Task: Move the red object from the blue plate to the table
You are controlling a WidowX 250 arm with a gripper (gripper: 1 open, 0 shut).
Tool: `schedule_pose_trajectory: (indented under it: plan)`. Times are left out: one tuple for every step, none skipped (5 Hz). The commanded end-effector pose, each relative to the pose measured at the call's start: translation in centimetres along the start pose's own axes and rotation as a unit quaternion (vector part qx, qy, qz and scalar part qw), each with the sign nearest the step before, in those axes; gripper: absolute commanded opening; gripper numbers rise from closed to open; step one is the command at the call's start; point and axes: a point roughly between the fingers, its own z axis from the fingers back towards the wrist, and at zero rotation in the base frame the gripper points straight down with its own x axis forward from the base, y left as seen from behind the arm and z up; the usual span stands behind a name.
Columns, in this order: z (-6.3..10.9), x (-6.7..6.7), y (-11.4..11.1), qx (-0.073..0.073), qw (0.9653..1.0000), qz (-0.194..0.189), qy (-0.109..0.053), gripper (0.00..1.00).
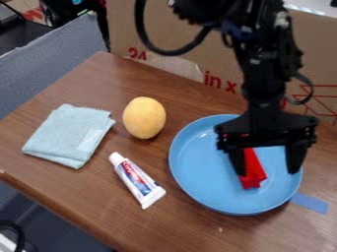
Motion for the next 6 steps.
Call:
schedule_pose_trajectory:
  plan:
    - [0.2,0.6,0.0,0.000,0.9998,0.001,-0.018,1.00]
    - [0.5,1.1,-0.3,0.014,0.9997,0.010,-0.019,1.00]
    - [-0.5,1.4,0.1,0.024,0.9993,0.018,-0.023,1.00]
    - [-0.4,1.8,0.6,0.027,0.9990,0.021,-0.027,1.00]
    - [0.7,1.7,1.0,0.040,0.9986,0.027,-0.024,1.00]
    - [-0.5,1.8,2.2,0.042,0.9985,0.031,-0.017,1.00]
